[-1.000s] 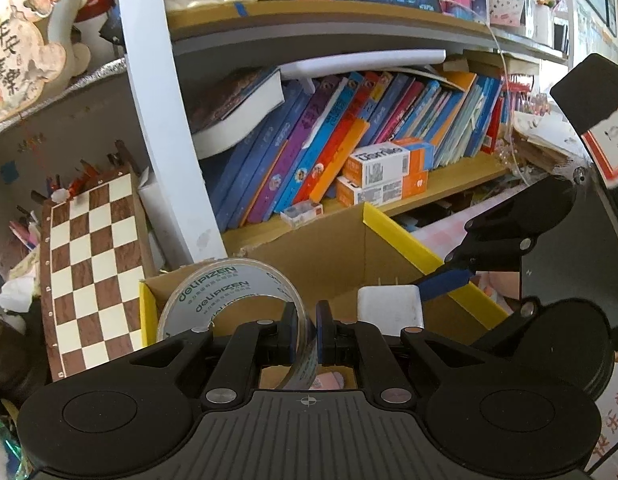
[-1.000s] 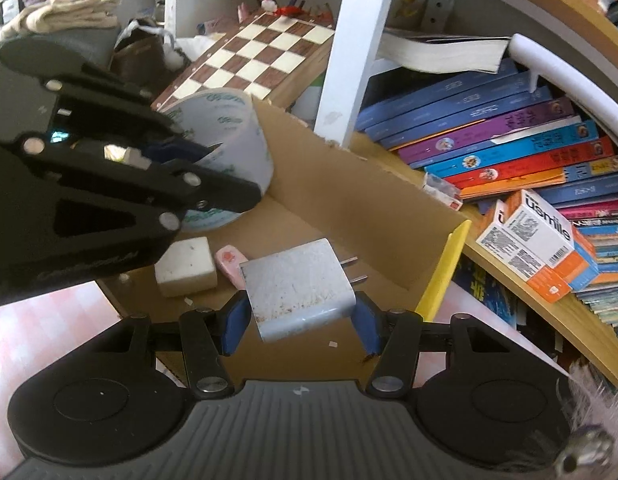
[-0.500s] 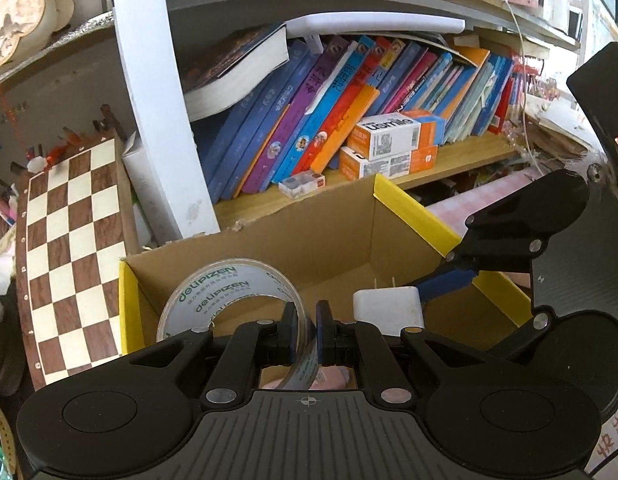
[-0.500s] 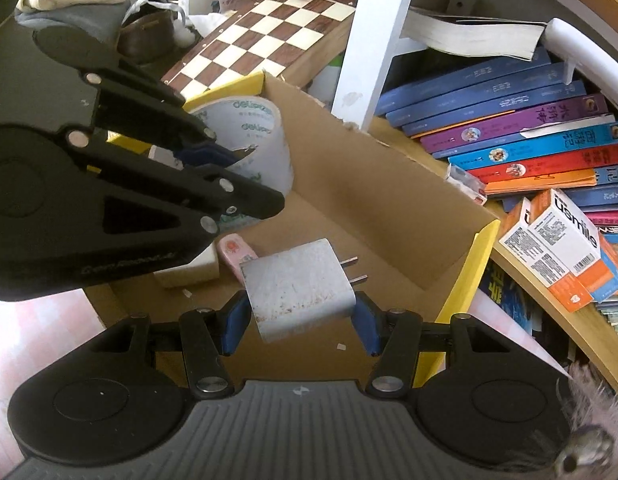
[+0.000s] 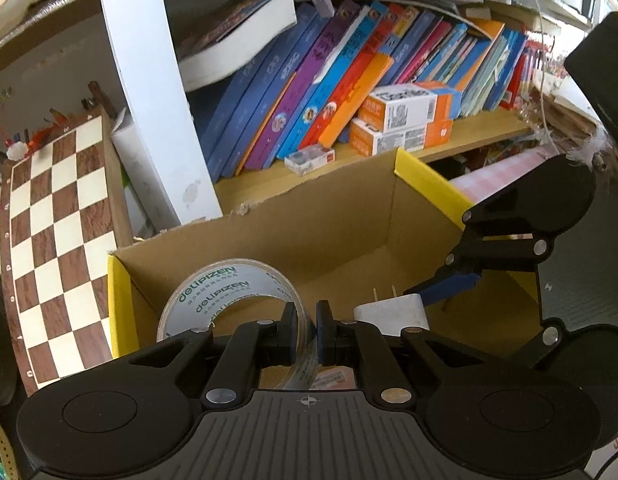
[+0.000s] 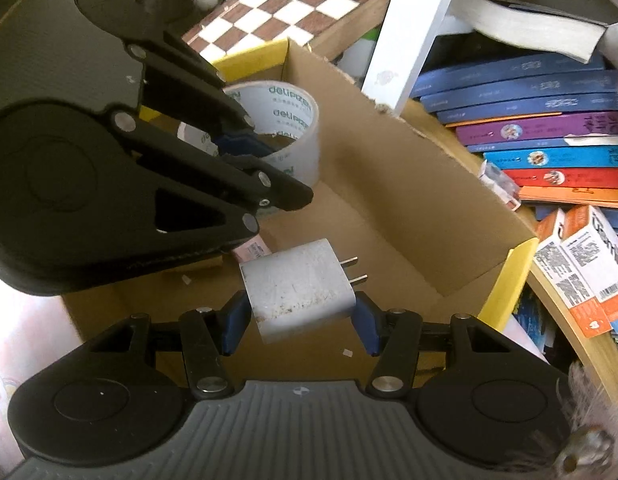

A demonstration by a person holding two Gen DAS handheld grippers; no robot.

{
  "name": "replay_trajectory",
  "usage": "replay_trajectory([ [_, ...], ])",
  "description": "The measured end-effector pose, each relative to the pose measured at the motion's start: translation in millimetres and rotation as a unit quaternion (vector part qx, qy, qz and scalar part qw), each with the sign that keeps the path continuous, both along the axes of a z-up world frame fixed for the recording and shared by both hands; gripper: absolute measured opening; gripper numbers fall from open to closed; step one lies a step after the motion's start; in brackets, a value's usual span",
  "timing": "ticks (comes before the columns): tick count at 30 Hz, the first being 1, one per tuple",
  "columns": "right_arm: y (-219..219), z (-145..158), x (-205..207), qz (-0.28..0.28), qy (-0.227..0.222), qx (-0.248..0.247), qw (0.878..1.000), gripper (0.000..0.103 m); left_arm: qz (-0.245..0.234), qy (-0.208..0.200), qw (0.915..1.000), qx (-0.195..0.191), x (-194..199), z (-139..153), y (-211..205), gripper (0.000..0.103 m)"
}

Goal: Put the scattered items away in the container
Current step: 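Lower the white charger into the box and open the right gripper while the left tool lowers the tape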

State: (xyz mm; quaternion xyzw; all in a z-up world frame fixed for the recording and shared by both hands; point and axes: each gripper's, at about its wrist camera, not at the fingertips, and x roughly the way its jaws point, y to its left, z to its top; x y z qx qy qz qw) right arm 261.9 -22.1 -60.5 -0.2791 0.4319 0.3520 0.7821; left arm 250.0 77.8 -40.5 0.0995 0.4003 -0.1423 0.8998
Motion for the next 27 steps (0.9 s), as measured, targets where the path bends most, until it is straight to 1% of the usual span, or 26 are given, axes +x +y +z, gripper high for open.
replay_trajectory([
  [5,2.9,-9.2,4.4,0.007,0.005,-0.018,1.0,0.053,0.003,0.007,1.0,0.004,3.2,-5.1,1.4,0.008],
  [11,2.8,-16.5,6.4,0.009,0.015,-0.029,0.999,0.053,0.007,0.013,0.9999,0.006,5.0,-9.6,3.3,0.008],
  [27,2.1,-16.4,6.3,0.016,0.021,-0.033,0.999,0.053,0.008,0.014,0.9999,0.006,6.2,-9.5,3.0,0.008],
])
